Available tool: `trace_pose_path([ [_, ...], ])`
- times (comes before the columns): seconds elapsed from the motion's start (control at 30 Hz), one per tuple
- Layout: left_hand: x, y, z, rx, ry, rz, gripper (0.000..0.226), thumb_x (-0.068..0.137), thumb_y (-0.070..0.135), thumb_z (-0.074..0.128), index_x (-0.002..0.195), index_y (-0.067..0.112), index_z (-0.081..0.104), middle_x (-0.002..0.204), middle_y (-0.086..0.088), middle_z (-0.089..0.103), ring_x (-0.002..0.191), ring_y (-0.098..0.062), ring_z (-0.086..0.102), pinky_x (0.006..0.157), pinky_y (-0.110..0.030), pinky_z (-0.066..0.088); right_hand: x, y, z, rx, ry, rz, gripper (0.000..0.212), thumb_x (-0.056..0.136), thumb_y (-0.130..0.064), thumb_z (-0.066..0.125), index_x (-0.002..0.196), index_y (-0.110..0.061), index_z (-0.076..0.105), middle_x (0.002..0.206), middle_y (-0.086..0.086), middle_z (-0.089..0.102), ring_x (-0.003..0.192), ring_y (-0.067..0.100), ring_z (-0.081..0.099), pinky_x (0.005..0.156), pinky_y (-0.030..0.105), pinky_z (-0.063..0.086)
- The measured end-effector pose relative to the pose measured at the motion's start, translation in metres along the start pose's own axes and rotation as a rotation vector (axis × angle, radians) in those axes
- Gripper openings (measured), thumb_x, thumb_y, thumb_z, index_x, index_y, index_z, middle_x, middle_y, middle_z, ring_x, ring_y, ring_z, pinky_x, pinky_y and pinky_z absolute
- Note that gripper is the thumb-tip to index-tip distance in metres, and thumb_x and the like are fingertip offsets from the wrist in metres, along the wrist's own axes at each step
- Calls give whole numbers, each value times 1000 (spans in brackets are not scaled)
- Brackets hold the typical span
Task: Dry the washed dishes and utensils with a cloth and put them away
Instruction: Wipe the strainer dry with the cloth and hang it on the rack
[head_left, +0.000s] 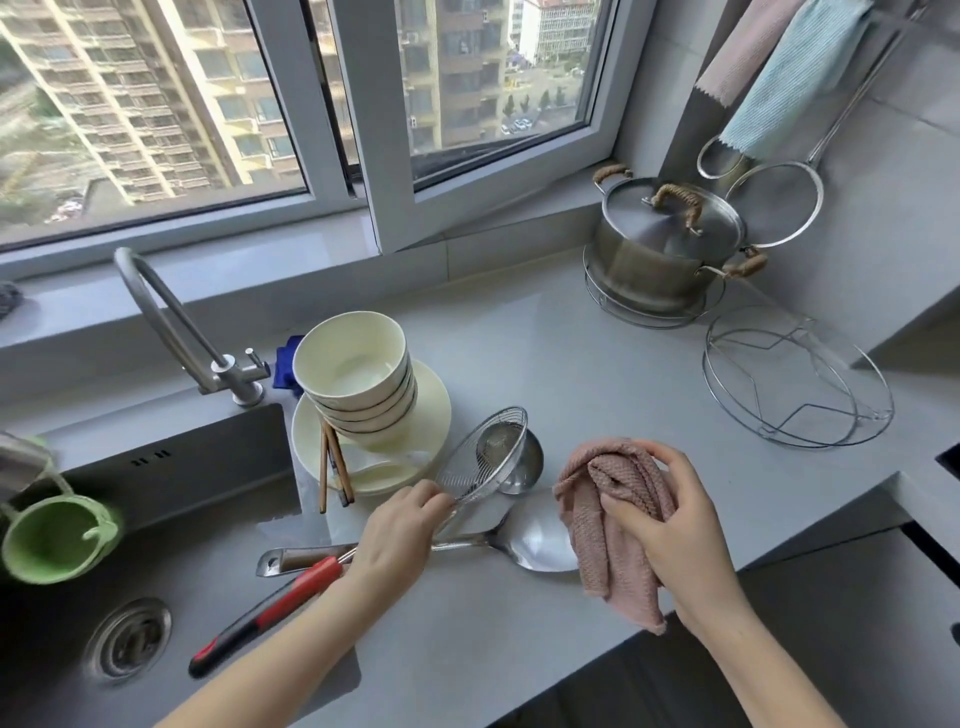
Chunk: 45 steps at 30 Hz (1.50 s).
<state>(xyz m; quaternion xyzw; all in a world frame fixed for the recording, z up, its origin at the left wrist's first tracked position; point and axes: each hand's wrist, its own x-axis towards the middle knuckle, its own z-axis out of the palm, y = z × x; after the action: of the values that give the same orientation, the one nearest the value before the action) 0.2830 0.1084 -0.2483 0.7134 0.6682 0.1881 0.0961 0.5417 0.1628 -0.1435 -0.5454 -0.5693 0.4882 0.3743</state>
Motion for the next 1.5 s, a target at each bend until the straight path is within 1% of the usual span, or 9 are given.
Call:
trace_pose_path([
  [0.27,22,33,-61,-274,-93,-320,16,92,19,56,84,8,65,73,-1,67,68,-21,62,67,-32,46,8,-15,10,109,94,-30,42,81,-7,72,106,-36,58,106,-6,66,101,11,63,97,47,49],
  [0.4,34,39,-101,-522,-114,-414,16,92,18,58,79,13,67,50,14,62,40,-3,53,46,-18,39,17,-32,12,192,164,-61,39,82,-17,74,104,-45,58,107,-10,66,104,13,63,95,51,50],
  [0.57,47,47,-128,-656,-43,-406,11,89,10,61,79,16,60,69,4,72,38,-7,52,43,-19,39,13,-61,50,115,191,-461,43,85,-37,67,125,-40,51,132,-17,52,122,-4,48,100,16,40],
  [0.7,50,58,-135,-594,-35,-271,16,89,14,63,74,9,60,52,9,63,34,-13,52,38,-17,37,30,-42,103,-524,3,-877,41,98,-48,37,135,-34,48,143,0,49,134,24,44,111,54,28],
  [0.77,46,59,-134,-591,-57,-248,21,90,16,62,71,12,56,49,14,61,32,-8,49,37,-18,37,47,-41,108,-636,25,-851,42,99,-50,30,131,-37,53,136,0,56,127,26,51,105,60,33],
  [0.97,42,51,-135,-716,-71,-289,14,89,13,63,77,7,59,57,9,66,36,-10,47,36,-21,38,92,-52,89,-217,-124,-216,36,99,-45,41,132,-40,52,138,-12,53,128,11,48,99,25,37],
  [1.07,47,50,-138,-773,-74,-337,16,89,11,62,75,6,60,57,5,67,33,-11,45,33,-18,34,74,-55,97,-324,61,-399,37,100,-38,40,133,-33,54,137,-8,56,125,14,51,97,24,39],
  [1.27,57,48,-133,-959,-66,-500,18,87,3,62,69,5,57,52,-5,54,30,-10,37,36,-14,20,20,-8,121,-686,133,-918,43,103,-35,29,145,-33,34,150,1,39,140,37,31,110,59,27],
  [1.5,52,51,-131,-1160,-117,-549,16,91,10,59,75,5,58,56,-2,60,40,-10,36,41,-15,22,49,-13,95,-211,172,-537,46,100,-39,27,146,-37,30,149,-18,30,137,0,31,108,20,32],
])
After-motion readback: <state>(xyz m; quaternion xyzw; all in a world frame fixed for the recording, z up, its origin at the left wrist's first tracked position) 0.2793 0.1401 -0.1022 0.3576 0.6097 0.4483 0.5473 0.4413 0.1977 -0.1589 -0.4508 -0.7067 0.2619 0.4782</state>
